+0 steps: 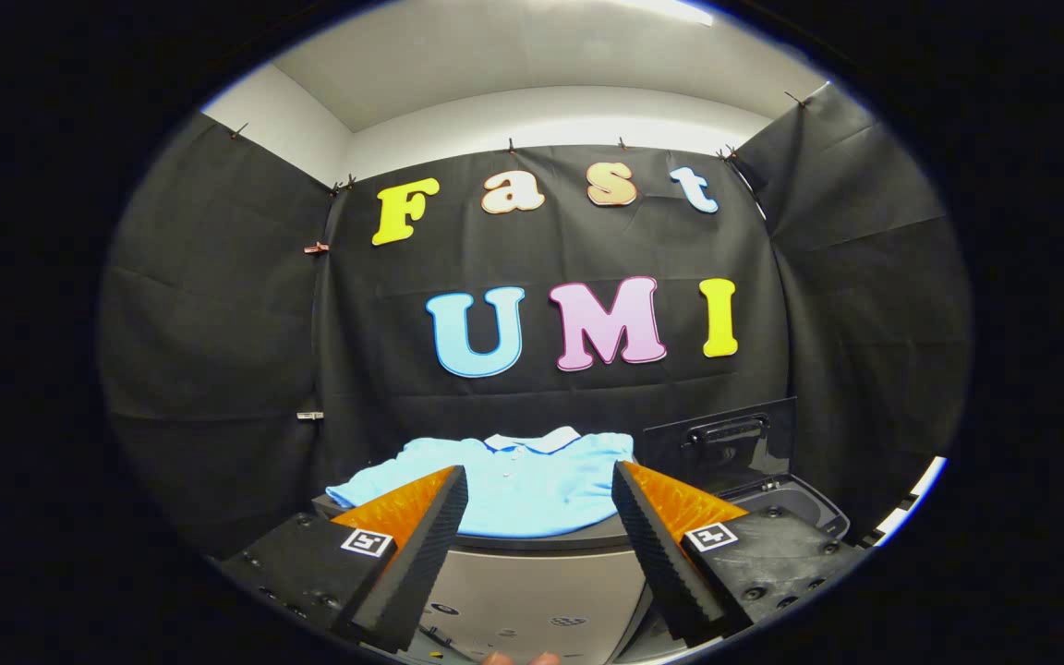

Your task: Put the clothes into the washing machine and then close the washing machine lid.

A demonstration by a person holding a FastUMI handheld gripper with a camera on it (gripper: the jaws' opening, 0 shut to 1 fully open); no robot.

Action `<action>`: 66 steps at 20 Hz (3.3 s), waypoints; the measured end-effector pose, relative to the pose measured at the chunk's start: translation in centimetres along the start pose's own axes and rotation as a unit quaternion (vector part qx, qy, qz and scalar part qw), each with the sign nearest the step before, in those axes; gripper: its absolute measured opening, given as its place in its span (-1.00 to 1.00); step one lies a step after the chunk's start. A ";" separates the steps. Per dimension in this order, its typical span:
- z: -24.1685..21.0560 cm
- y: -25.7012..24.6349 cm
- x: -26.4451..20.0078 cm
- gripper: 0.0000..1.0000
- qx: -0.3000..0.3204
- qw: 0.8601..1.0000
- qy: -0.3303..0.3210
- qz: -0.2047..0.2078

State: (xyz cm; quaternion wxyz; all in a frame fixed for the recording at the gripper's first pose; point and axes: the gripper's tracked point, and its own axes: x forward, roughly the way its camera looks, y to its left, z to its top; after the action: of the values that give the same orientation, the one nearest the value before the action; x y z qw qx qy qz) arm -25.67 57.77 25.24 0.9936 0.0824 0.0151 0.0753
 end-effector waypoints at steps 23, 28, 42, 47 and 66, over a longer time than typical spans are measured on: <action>0.2 -1.4 -0.5 0.98 -0.011 1.000 -0.007 -0.005; 0.0 -1.1 -0.8 0.98 -0.009 1.000 -0.005 -0.005; -0.5 1.0 -0.8 0.98 -0.002 1.000 0.000 0.007; -0.5 2.3 -0.4 0.97 0.000 1.000 0.001 0.014; -3.9 6.1 12.1 0.98 0.033 0.991 0.131 -0.020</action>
State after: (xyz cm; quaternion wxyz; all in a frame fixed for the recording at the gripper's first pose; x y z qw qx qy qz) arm -14.81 66.15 22.18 0.9811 0.1040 0.1493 0.0653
